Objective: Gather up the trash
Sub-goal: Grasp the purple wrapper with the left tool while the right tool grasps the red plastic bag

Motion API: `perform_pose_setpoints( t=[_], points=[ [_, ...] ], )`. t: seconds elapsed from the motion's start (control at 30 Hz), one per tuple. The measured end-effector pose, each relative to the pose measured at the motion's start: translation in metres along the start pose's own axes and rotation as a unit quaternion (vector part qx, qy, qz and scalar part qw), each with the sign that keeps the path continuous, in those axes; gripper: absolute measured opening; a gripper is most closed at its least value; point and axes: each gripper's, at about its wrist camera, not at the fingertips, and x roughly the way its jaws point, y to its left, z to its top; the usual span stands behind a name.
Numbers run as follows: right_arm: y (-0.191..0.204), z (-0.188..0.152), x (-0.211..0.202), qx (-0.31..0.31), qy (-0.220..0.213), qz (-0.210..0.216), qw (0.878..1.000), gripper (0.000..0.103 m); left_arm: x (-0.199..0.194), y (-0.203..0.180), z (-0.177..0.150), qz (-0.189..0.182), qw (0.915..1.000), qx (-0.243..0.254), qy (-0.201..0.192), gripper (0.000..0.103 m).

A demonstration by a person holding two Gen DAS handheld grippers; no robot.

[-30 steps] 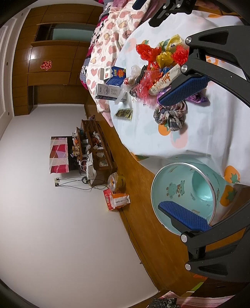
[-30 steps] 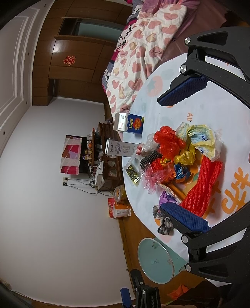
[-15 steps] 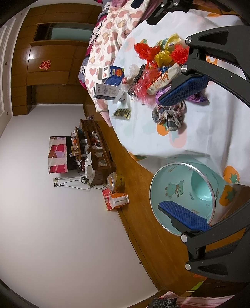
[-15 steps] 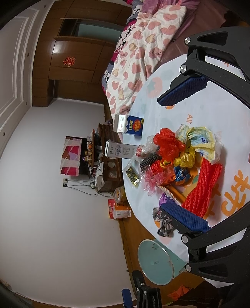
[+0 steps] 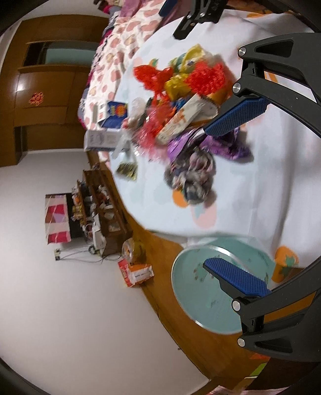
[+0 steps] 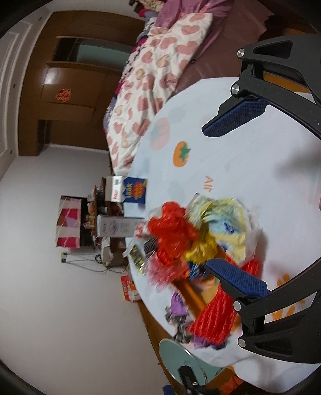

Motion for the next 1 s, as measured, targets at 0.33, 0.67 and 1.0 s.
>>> perform_pose_setpoints(
  t=[0.33,0.67,1.0],
  points=[
    [-0.008,-0.011,0.020,0.006,0.018,-0.005,1.000,0.096,0.040,-0.031,-0.006,-0.055,0.9973,0.019,0.045,0.059],
    [-0.013,-0.012,0.029,0.022,0.036,0.018,0.999,0.079,0.031,-0.031,-0.002,-0.098,0.9942,0.027,0.034,0.007],
    [-0.017,0.013,0.039,0.035,0.017,0.024,0.999,0.074,-0.004,-0.012,0.023,-0.089,0.9956,0.018,-0.025,0.006]
  ],
)
